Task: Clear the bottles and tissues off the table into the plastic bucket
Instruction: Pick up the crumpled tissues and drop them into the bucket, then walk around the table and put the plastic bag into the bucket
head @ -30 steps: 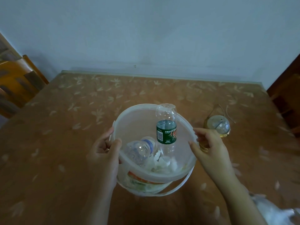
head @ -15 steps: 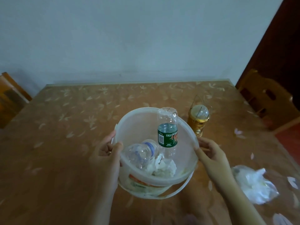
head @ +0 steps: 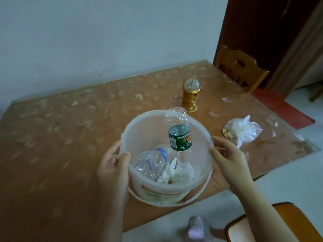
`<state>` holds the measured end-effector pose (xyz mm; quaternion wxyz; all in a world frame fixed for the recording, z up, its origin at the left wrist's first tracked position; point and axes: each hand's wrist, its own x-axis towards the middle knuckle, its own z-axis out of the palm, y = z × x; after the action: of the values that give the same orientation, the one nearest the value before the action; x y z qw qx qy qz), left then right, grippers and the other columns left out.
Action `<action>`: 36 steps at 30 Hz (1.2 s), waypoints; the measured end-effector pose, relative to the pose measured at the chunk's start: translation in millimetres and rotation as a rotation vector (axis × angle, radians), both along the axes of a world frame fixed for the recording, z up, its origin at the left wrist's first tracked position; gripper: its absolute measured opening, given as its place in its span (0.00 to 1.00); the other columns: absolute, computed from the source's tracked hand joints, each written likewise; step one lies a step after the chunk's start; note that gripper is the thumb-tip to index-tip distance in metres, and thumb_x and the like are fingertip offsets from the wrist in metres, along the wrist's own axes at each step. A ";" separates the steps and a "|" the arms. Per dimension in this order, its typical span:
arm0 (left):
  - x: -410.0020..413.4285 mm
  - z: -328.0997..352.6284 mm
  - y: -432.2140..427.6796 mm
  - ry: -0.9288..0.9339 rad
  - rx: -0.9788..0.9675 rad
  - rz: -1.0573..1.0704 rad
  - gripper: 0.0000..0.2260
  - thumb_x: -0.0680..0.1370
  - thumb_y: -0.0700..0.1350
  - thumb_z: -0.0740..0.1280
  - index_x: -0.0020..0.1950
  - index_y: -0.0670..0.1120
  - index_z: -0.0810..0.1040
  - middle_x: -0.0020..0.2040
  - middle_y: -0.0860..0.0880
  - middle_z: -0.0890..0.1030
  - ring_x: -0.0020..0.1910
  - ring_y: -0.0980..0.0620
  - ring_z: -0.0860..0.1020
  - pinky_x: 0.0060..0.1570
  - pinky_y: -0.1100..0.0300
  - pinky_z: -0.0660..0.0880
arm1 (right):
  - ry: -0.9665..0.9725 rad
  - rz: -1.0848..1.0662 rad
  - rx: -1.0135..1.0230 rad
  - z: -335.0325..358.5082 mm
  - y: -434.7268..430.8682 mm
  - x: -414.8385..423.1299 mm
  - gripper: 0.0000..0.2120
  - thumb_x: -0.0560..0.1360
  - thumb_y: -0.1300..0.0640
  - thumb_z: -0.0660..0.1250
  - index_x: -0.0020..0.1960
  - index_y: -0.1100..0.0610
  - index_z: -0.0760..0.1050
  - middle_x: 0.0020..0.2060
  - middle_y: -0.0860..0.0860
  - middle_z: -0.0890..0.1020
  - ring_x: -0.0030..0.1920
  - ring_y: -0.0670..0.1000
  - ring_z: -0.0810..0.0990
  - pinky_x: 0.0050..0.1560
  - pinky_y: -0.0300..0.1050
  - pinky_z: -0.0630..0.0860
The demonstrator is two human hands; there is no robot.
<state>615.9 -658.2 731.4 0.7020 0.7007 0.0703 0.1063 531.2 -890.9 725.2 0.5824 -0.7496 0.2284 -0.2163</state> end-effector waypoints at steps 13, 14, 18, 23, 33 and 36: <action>-138.7 -1.9 27.0 0.005 -0.044 -0.078 0.17 0.74 0.31 0.63 0.52 0.53 0.78 0.21 0.55 0.70 0.19 0.61 0.67 0.21 0.70 0.67 | 0.020 -0.014 0.201 2.7 17.3 -134.8 0.08 0.73 0.57 0.66 0.49 0.45 0.77 0.46 0.45 0.81 0.43 0.43 0.79 0.30 0.29 0.74; -152.6 -2.5 28.2 0.007 -0.043 -0.075 0.17 0.75 0.31 0.63 0.51 0.53 0.79 0.21 0.55 0.70 0.19 0.61 0.67 0.21 0.70 0.67 | 0.033 -0.016 0.200 0.1 18.4 -146.6 0.08 0.73 0.57 0.66 0.50 0.46 0.77 0.46 0.44 0.81 0.43 0.43 0.78 0.29 0.28 0.73; -209.3 -5.3 36.6 0.038 -0.047 -0.056 0.17 0.75 0.32 0.64 0.51 0.54 0.79 0.22 0.54 0.69 0.20 0.60 0.67 0.25 0.70 0.69 | 0.058 0.014 0.201 -5.8 26.4 -194.4 0.08 0.73 0.55 0.65 0.51 0.46 0.77 0.46 0.43 0.81 0.45 0.43 0.78 0.36 0.33 0.71; -266.7 -1.6 57.8 0.091 -0.015 -0.107 0.16 0.76 0.34 0.63 0.50 0.56 0.78 0.22 0.56 0.72 0.21 0.61 0.69 0.24 0.69 0.70 | 0.031 0.039 0.210 -1.2 47.5 -257.8 0.09 0.73 0.55 0.66 0.52 0.48 0.78 0.48 0.45 0.82 0.49 0.44 0.79 0.44 0.39 0.76; -359.8 -8.3 136.9 0.077 0.124 -0.343 0.16 0.77 0.38 0.63 0.51 0.60 0.76 0.24 0.55 0.75 0.24 0.59 0.73 0.29 0.60 0.72 | -0.005 -0.088 0.129 -0.3 132.7 -390.2 0.12 0.73 0.58 0.67 0.46 0.41 0.76 0.38 0.38 0.82 0.36 0.34 0.78 0.29 0.30 0.76; -393.5 -13.8 163.3 0.052 0.174 -0.424 0.16 0.77 0.36 0.62 0.52 0.59 0.75 0.25 0.53 0.76 0.24 0.58 0.73 0.27 0.64 0.73 | -0.025 -0.174 0.137 -5.9 167.5 -430.1 0.13 0.73 0.60 0.67 0.45 0.40 0.75 0.38 0.37 0.81 0.39 0.30 0.77 0.30 0.26 0.73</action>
<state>222.4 -494.9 717.6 0.6435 0.7602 -0.0699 -0.0563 101.0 -723.4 719.4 0.6141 -0.6826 0.2994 -0.2593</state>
